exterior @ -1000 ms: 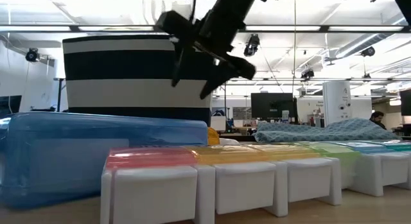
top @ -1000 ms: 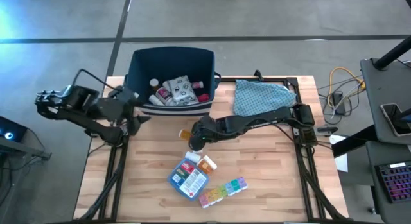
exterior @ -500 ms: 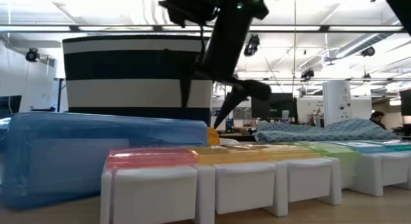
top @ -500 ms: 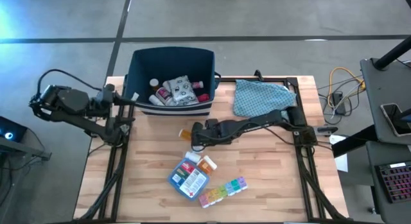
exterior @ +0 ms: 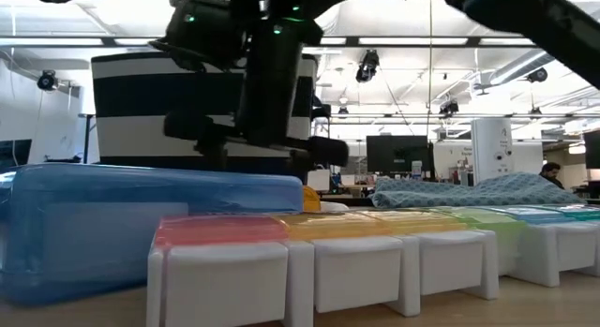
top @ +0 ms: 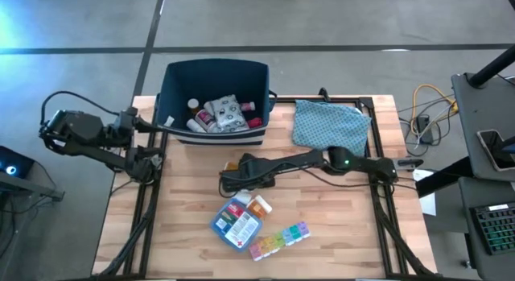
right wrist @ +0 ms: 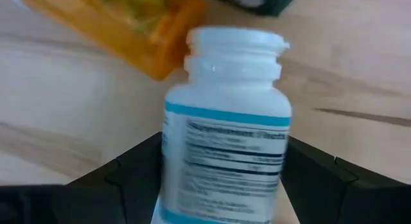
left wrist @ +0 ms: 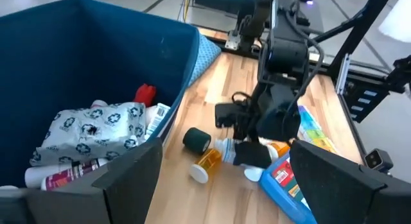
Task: Pick & place medical supplies in basket/bin
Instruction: Put the white and blue pill bottle into the blue bin
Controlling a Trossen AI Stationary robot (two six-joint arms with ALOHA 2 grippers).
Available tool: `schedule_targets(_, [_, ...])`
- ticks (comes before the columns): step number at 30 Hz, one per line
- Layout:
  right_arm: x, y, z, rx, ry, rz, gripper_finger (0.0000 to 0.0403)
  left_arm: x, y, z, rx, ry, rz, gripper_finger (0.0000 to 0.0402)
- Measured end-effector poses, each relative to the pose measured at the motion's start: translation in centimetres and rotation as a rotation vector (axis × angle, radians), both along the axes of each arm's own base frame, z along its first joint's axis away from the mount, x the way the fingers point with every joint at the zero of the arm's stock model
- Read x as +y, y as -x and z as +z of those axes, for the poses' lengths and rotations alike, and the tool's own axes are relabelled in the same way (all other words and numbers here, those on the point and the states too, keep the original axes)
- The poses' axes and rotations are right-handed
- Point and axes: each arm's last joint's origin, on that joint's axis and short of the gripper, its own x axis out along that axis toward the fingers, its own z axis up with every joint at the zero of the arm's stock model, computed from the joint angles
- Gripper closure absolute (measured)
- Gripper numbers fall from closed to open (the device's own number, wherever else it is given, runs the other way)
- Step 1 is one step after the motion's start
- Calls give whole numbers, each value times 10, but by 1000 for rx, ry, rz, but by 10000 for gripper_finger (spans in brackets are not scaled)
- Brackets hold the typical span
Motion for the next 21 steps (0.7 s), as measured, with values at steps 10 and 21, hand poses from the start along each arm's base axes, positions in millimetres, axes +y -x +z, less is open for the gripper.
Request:
schedule_targets(10, [2, -7, -3, 63, 12, 120, 168, 2, 5, 5, -30, 7, 3, 82])
schedule_targets(21, [29, 14, 93, -116, 128, 351, 202, 0, 0, 6, -30, 6, 5, 82])
